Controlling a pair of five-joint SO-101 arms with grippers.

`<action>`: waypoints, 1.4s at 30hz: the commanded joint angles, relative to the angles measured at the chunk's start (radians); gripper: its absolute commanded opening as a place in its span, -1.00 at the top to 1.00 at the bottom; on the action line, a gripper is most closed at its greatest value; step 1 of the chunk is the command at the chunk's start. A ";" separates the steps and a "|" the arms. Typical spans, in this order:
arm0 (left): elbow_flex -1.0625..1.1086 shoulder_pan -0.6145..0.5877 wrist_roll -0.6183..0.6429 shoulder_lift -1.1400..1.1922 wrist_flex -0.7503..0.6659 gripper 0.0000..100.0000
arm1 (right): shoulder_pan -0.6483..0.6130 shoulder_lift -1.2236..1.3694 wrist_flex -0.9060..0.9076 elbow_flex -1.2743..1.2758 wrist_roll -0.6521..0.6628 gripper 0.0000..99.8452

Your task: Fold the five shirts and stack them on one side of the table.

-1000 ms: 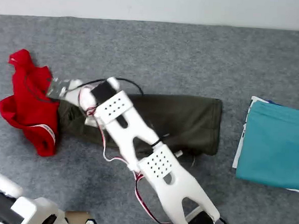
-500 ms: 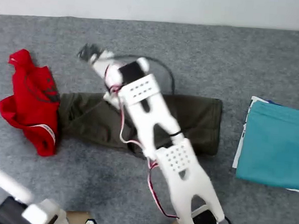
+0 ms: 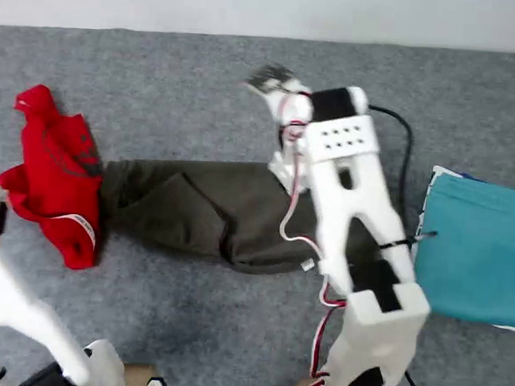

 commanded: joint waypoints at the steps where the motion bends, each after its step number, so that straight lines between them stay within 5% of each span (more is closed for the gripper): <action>1: 0.042 0.077 0.040 -0.063 0.026 0.96 | 0.071 -0.082 0.039 0.057 -0.130 0.76; 9: 0.166 0.107 0.058 -0.092 0.026 0.96 | 0.125 0.013 -0.113 0.060 -0.411 0.45; 20: 0.183 0.107 0.058 -0.089 0.026 0.96 | 0.239 0.182 -0.191 0.058 -0.443 0.45; 36: 0.183 0.109 0.058 -0.091 0.026 0.96 | 0.245 0.427 -0.298 0.057 -0.442 0.46; 42: 0.183 0.109 0.058 -0.091 0.026 0.96 | 0.245 0.403 -0.225 0.057 -0.333 0.95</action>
